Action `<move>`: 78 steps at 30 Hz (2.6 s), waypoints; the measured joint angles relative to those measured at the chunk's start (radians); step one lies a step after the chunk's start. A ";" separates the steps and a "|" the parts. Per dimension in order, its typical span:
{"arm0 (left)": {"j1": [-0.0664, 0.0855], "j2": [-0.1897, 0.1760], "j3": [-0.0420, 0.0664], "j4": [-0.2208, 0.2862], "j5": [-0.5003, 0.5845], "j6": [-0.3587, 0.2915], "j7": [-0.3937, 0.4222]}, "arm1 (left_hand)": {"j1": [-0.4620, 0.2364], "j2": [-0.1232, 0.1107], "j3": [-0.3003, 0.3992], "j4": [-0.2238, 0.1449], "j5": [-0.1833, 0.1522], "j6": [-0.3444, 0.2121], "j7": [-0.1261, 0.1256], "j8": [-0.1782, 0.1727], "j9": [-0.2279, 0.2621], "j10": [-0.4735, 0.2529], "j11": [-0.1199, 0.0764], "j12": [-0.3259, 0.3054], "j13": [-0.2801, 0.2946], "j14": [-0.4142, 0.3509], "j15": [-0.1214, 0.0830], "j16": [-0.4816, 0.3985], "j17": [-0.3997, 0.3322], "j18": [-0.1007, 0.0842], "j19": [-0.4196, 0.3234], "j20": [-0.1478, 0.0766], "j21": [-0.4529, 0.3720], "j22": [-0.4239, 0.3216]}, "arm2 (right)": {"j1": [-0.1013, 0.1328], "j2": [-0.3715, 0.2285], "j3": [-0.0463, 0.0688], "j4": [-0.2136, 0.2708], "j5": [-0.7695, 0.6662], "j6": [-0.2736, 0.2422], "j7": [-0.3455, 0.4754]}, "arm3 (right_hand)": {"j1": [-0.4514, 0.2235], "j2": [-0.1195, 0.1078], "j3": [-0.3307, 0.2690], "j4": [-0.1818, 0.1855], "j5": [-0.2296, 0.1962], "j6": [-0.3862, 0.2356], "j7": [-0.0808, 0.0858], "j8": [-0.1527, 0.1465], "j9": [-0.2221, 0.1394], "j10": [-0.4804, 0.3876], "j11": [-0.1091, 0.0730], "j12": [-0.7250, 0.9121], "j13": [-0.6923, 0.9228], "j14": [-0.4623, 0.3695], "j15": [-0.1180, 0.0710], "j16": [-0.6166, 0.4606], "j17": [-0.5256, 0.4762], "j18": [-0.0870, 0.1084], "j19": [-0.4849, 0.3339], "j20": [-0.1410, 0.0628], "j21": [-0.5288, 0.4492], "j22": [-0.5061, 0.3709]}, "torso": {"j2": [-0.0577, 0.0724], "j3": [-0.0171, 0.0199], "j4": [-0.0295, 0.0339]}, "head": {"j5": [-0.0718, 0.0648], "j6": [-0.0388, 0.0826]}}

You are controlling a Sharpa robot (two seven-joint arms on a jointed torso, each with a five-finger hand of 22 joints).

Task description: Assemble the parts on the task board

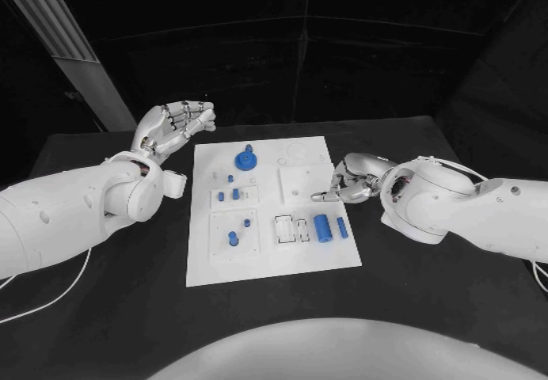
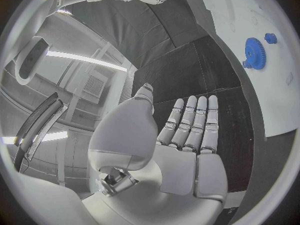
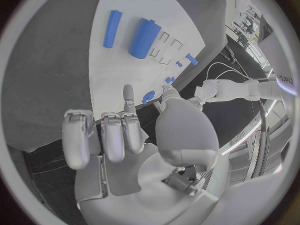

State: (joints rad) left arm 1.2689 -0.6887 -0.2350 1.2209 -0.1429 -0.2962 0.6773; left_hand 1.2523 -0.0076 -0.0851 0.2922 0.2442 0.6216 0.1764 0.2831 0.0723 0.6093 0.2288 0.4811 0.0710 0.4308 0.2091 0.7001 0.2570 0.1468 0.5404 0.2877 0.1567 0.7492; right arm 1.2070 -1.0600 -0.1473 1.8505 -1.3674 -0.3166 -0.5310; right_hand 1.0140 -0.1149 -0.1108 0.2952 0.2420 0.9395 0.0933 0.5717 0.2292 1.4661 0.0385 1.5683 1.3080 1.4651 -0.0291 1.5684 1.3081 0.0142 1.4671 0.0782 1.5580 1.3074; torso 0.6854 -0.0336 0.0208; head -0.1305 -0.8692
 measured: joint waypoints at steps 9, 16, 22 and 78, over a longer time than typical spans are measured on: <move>-0.002 -0.009 0.000 0.005 0.000 0.001 0.000 | 0.000 0.000 0.000 0.000 0.000 0.000 0.000 0.000 0.000 0.000 0.000 0.000 0.000 0.000 0.000 0.000 0.000 0.000 0.000 0.000 0.000 0.000 | -0.013 0.026 -0.001 -0.004 -0.074 0.048 -0.062 | 0.008 0.022 0.010 0.001 0.007 0.026 -0.003 -0.044 0.001 0.002 -0.005 0.000 0.000 0.000 -0.007 0.000 0.000 0.000 0.000 -0.007 0.010 0.000 | -0.001 0.0004 0.0000 | -0.001 0.004; -0.002 -0.011 0.000 0.008 0.000 0.002 0.000 | 0.000 0.000 0.000 0.000 0.000 0.000 0.000 0.000 0.000 0.000 0.000 0.000 0.000 0.000 0.000 0.000 0.000 0.000 0.000 0.000 0.000 0.000 | -0.019 0.048 -0.001 -0.014 -0.090 0.082 -0.091 | 0.006 0.033 0.010 0.001 0.014 0.030 0.001 -0.083 0.000 0.002 -0.005 0.000 0.000 0.000 -0.007 0.000 0.000 0.000 0.000 -0.007 0.010 0.000 | 0.000 -0.0001 0.0000 | 0.002 0.001; -0.003 -0.013 0.000 0.010 0.000 0.003 0.000 | 0.000 0.000 0.000 0.000 0.000 0.000 0.000 0.000 0.000 0.000 0.000 0.000 -0.001 0.000 0.000 0.000 0.000 0.000 0.000 0.000 0.000 0.000 | -0.029 0.064 -0.001 -0.019 -0.096 0.125 -0.115 | 0.018 0.045 0.012 -0.002 0.014 0.034 0.005 -0.108 -0.002 0.002 -0.005 0.000 0.000 0.000 -0.007 0.000 0.000 0.001 0.000 -0.007 0.010 0.000 | 0.000 -0.0005 0.0012 | 0.003 -0.003; -0.003 -0.019 0.000 0.011 0.000 0.004 0.000 | 0.000 0.000 0.000 0.000 0.000 -0.007 0.000 0.006 0.000 -0.004 -0.004 0.006 0.000 -0.004 0.004 0.006 -0.006 0.000 0.000 0.000 0.000 -0.002 | -0.044 0.115 0.004 -0.037 -0.095 0.267 -0.170 | 0.056 0.117 -0.013 -0.003 0.035 0.050 0.028 -0.210 -0.005 -0.001 0.007 0.000 0.000 0.004 0.004 0.000 -0.001 0.001 -0.002 0.003 0.010 0.000 | 0.000 -0.0008 0.0009 | 0.019 -0.004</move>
State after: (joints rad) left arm 1.2655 -0.7076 -0.2348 1.2318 -0.1429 -0.2922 0.6773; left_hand 1.2523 -0.0076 -0.0850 0.2922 0.2442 0.6144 0.1764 0.2888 0.0724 0.6058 0.2252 0.4868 0.0707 0.4273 0.2128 0.7058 0.2512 0.1467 0.5404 0.2877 0.1567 0.7473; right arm 1.1625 -0.9454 -0.1438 1.8134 -1.4626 -0.0501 -0.7011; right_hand 1.0698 0.0021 -0.1239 0.2924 0.2774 0.9898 0.1214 0.3618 0.2238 1.4652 0.0452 1.5682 1.3077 1.4687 -0.0248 1.5684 1.3075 0.0149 1.4646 0.0807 1.5676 1.3074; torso 0.6852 -0.0343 0.0217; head -0.1119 -0.8727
